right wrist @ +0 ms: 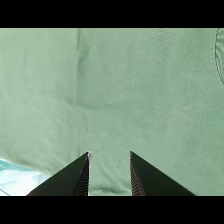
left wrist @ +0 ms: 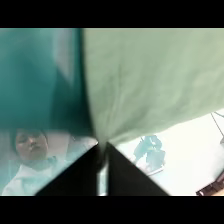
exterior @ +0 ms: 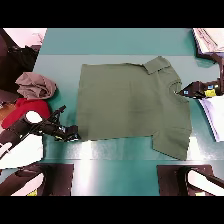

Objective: Fold the shirts.

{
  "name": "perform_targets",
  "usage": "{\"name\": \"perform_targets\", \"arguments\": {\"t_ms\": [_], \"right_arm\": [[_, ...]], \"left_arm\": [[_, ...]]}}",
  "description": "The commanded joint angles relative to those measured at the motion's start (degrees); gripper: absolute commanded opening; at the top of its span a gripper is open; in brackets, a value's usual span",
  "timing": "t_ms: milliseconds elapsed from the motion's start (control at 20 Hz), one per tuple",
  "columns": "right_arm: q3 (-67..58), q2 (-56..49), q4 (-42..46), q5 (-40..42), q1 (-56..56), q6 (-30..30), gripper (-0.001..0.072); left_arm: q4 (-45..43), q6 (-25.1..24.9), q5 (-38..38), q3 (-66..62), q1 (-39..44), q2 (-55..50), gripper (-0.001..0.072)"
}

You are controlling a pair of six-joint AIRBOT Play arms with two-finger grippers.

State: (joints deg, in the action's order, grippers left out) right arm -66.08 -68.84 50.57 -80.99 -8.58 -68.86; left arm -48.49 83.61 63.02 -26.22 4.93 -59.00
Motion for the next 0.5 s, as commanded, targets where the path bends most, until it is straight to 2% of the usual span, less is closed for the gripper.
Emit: {"name": "perform_targets", "arguments": {"t_ms": [0, 200, 350, 400, 450], "right_arm": [[0.0, 0.0, 0.1, -0.1, -0.3, 0.0, 0.0288], [1.4, 0.6, 3.5, -6.3, -4.9, 0.0, 0.0288], [10.5, 4.6, 8.2, -4.7, -13.2, 0.0, 0.0289], [14.0, 5.6, 9.8, -4.0, -16.5, 0.0, 0.0315], [17.4, 6.1, 11.5, -3.4, -20.1, 0.0, 0.0391]], "left_arm": [[0.8, -1.1, -1.3, -0.2, -0.1, 0.1, 0.0023], [-0.6, -1.6, -1.8, -6.2, -0.1, 0.1, 0.0022], [-5.6, -1.6, -1.5, -14.5, -0.1, 0.1, 0.0022], [-5.9, -1.6, -1.6, -16.7, -0.1, 0.1, 0.0022], [-5.9, -1.6, -2.0, -18.4, -0.1, 0.1, 0.0022]]}}
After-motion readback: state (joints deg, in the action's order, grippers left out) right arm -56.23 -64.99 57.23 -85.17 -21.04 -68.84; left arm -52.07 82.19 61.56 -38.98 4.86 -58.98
